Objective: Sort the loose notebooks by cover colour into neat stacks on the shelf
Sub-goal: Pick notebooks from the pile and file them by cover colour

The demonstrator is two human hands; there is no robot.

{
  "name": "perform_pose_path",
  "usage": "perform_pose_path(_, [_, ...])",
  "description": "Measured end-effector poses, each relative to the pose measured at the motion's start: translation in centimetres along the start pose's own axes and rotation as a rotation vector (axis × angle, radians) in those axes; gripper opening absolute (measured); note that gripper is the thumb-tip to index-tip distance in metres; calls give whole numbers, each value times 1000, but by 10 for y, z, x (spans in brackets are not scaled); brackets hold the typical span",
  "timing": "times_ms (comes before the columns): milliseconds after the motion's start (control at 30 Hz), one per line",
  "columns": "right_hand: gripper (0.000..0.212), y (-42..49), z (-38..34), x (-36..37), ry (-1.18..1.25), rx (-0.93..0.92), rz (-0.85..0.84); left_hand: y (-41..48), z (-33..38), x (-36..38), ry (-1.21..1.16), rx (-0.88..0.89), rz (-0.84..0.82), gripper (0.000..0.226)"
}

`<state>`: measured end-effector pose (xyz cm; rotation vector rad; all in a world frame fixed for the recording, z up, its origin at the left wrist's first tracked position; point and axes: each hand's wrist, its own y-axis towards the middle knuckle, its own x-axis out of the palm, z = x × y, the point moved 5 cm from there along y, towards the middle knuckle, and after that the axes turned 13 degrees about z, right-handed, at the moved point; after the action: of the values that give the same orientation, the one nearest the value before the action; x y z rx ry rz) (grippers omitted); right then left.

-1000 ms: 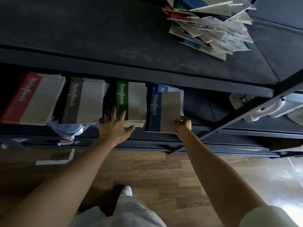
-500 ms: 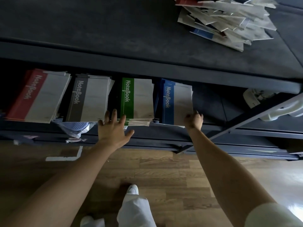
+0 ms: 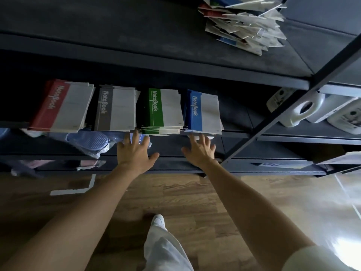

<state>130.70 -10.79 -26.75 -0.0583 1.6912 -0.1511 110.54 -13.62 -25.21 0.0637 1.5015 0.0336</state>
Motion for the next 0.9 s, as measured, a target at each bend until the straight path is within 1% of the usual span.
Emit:
perform_pose_path(67, [70, -26, -19, -2, -28, -37, 14, -24, -10, -10, -13, -12, 7, 67])
perform_pose_path(200, [70, -79, -55, -15, -18, -95, 58, -72, -37, -33, 48, 11, 25, 69])
perform_pose_path(400, [69, -130, -98, -60, -27, -179, 178, -110, -78, -91, 118, -2, 117, 68])
perform_pose_path(533, [66, -147, -124, -106, -28, -234, 297, -118, -91, -137, 116, -32, 196, 70])
perform_pose_path(667, [67, -153, -140, -154, -13, -255, 376, -115, -90, -183, 94, -35, 267, 73])
perform_pose_path(900, [67, -137, -138, -227, 21, -261, 475, -82, -67, -244, 154, 22, 354, 69])
